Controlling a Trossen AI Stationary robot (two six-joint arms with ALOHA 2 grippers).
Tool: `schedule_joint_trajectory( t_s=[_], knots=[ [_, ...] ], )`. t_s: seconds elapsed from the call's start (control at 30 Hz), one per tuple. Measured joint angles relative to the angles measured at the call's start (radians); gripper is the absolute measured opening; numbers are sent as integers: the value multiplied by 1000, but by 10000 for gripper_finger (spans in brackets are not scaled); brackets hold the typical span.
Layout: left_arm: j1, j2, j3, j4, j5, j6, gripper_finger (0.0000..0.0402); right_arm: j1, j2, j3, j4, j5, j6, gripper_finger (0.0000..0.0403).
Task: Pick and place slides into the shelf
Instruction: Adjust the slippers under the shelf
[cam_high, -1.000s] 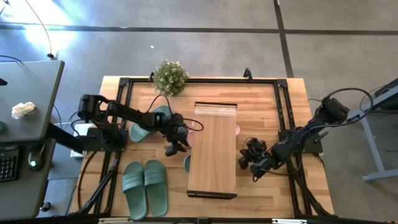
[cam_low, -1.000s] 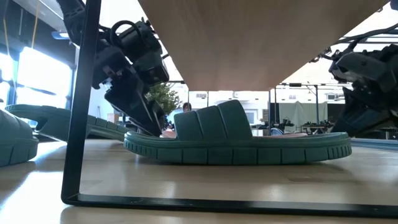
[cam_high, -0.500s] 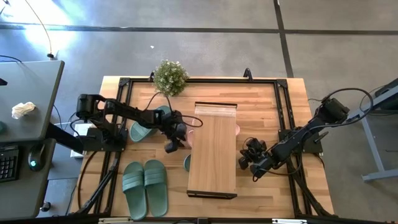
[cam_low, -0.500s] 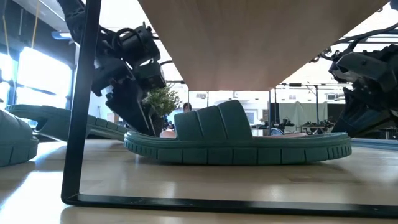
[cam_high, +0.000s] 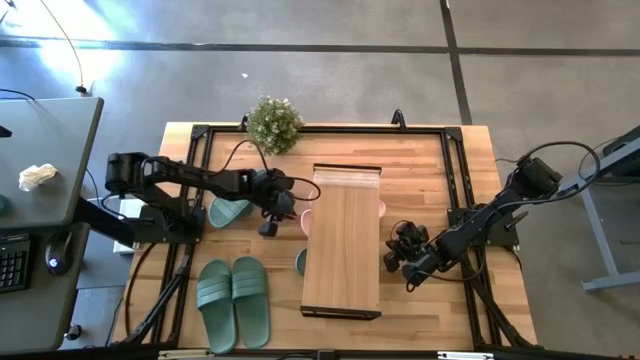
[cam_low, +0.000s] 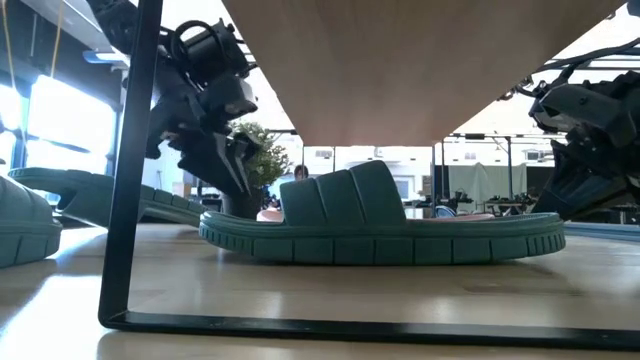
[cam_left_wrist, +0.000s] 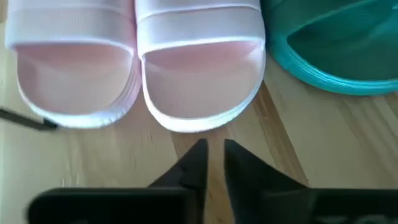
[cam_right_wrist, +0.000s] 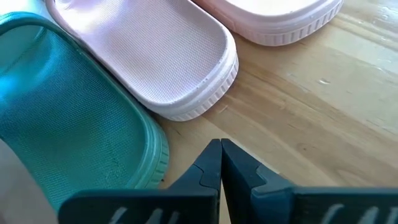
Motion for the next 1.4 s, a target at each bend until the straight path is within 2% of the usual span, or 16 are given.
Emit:
schedule_joint_trajectory(
  t_s=[0.13, 0.4, 0.73, 1.13, 1.4],
  knots=[
    [0, 21, -1, 9, 2, 13, 4, -1, 0, 0, -6, 3, 0, 0],
    [0, 47, -1, 32, -8, -3, 27, -1, 0, 0, -9, 5, 0, 0],
    [0, 91, 0, 110, 27, -27, 1, -5, 0, 0, -5, 7, 0, 0],
    [0, 92, 0, 161, 26, -27, 7, -6, 0, 0, -4, 9, 0, 0],
    [0, 91, 0, 117, 0, -1, 7, -5, 0, 0, -6, 8, 0, 0]
  ],
)
